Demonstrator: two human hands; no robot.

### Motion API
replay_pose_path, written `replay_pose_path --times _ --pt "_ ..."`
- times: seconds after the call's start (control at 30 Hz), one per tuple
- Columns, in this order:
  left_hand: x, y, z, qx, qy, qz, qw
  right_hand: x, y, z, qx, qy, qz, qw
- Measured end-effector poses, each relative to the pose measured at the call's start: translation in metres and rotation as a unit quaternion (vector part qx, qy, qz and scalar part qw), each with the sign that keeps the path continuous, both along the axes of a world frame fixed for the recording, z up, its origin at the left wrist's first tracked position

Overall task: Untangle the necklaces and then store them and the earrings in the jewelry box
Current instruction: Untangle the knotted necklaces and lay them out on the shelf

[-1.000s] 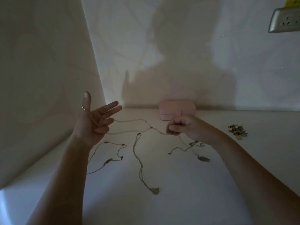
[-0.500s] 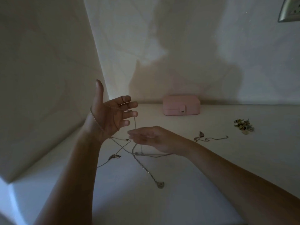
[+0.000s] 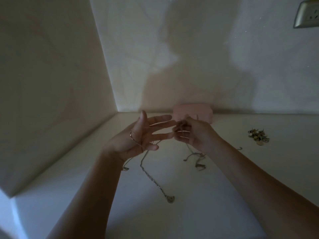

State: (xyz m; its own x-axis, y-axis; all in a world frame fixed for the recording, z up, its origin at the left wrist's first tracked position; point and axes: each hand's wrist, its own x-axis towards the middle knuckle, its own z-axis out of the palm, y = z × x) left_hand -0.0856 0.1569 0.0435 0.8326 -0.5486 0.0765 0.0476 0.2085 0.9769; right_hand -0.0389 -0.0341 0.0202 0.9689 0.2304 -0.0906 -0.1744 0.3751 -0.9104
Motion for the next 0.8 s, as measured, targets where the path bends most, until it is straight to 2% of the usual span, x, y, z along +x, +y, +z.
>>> replay_pose_path --times 0.1,0.17,0.23,0.3,0.37,0.43,0.57,0.67,0.73,0.8 --pt "0.009 0.004 -0.004 -0.037 0.115 0.059 0.991 0.004 -0.029 0.004 -0.092 -0.018 0.048 0.994" --pt "0.013 0.007 -0.009 -0.001 0.145 0.067 0.987 0.004 -0.053 0.01 -0.191 -0.066 0.07 0.977" --pt "0.015 0.008 -0.015 0.0 0.166 0.028 0.986 -0.001 -0.071 0.013 -0.298 -0.098 0.078 0.946" --pt "0.025 0.012 -0.025 -0.067 0.197 -0.053 0.977 -0.011 -0.08 0.013 -0.378 -0.1 0.086 0.916" --pt "0.032 0.014 -0.031 -0.137 0.222 -0.139 0.955 -0.018 -0.085 0.011 -0.387 -0.086 0.097 0.913" --pt "0.036 0.016 -0.036 -0.133 0.225 -0.168 0.95 -0.024 -0.089 0.007 -0.368 -0.08 0.105 0.92" --pt "0.037 0.019 -0.041 -0.151 0.179 -0.232 0.944 -0.042 -0.095 0.006 -0.426 -0.108 0.102 0.892" --pt "0.033 0.019 -0.035 -0.136 0.181 -0.203 0.953 -0.062 -0.105 0.0 -0.415 -0.151 0.049 0.896" --pt "0.026 0.016 -0.03 -0.061 0.135 -0.128 0.981 -0.078 -0.111 -0.005 -0.395 -0.191 0.023 0.898" --pt "0.018 0.01 -0.024 -0.018 0.089 -0.088 0.992 -0.091 -0.117 -0.011 -0.389 -0.226 -0.013 0.893"
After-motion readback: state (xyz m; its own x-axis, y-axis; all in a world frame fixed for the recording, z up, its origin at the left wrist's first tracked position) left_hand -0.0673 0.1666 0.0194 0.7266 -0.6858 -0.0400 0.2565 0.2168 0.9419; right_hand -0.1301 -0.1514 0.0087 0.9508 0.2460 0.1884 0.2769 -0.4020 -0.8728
